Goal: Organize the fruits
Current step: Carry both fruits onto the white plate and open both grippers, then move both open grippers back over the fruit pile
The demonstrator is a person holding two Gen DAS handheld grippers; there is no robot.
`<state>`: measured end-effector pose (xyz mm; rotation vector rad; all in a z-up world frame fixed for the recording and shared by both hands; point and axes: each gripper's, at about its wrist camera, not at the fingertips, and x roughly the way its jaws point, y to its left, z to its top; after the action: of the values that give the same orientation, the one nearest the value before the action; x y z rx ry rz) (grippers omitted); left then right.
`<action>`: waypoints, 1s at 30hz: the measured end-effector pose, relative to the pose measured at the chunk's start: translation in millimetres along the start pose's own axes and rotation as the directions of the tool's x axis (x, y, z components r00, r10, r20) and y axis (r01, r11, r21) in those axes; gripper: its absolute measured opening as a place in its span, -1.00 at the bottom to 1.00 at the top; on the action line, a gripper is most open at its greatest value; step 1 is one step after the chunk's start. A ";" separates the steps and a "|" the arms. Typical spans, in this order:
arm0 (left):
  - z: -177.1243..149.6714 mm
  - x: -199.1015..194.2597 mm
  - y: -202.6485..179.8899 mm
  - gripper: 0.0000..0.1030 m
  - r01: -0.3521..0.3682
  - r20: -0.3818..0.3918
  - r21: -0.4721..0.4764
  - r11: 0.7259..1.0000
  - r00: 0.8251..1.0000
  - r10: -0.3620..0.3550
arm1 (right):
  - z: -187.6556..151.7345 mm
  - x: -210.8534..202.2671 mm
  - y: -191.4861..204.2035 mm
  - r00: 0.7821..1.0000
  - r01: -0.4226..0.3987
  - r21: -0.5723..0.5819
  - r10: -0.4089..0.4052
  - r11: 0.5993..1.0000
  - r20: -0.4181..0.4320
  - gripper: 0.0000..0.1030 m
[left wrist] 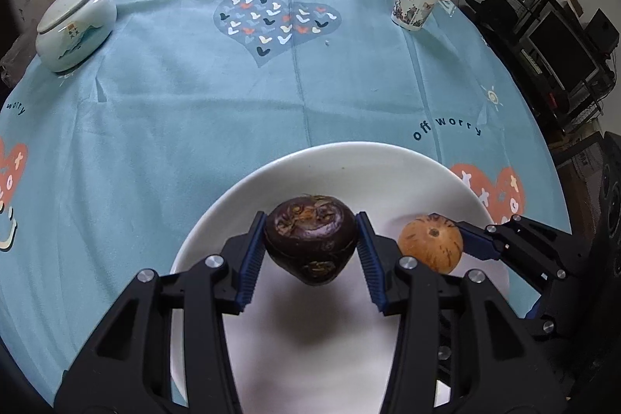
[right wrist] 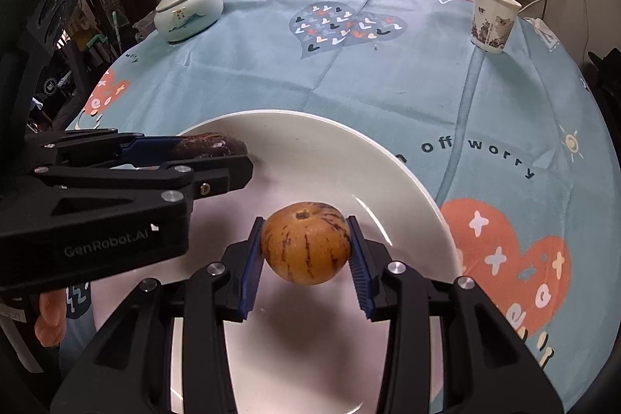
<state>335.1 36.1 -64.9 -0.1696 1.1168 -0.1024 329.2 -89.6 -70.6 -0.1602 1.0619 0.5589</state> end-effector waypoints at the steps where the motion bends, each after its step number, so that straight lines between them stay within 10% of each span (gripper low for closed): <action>1: 0.8 1.7 0.6 -0.09 0.001 -0.004 -0.001 1.000 1.000 -0.001 | -0.3 0.5 -0.6 1.000 0.001 0.001 -0.001 1.000 0.002 -0.19; 11: -21.5 -82.0 2.7 0.44 0.030 0.104 0.008 1.000 0.994 -0.030 | -17.9 -53.4 13.6 0.996 0.076 -0.040 -0.074 0.996 0.050 0.25; 16: -82.3 -146.0 2.1 0.83 -0.038 0.237 0.046 0.998 0.971 0.026 | -72.5 -111.2 38.7 0.995 0.066 -0.059 -0.061 0.996 0.080 0.31; 20: -154.3 -174.9 1.4 0.90 -0.081 0.305 0.055 0.995 0.950 0.060 | -134.2 -148.0 61.5 0.991 0.035 -0.048 -0.028 0.998 0.132 0.84; 30: -274.3 -178.8 -11.2 0.90 -0.088 0.300 0.065 0.994 0.952 0.065 | -233.2 -177.8 91.8 0.980 0.059 0.050 -0.068 0.997 0.186 0.89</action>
<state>10.3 31.8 -22.0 -0.0691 0.8161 -0.0487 35.7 -165.0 -19.3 -0.0998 0.8818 0.4825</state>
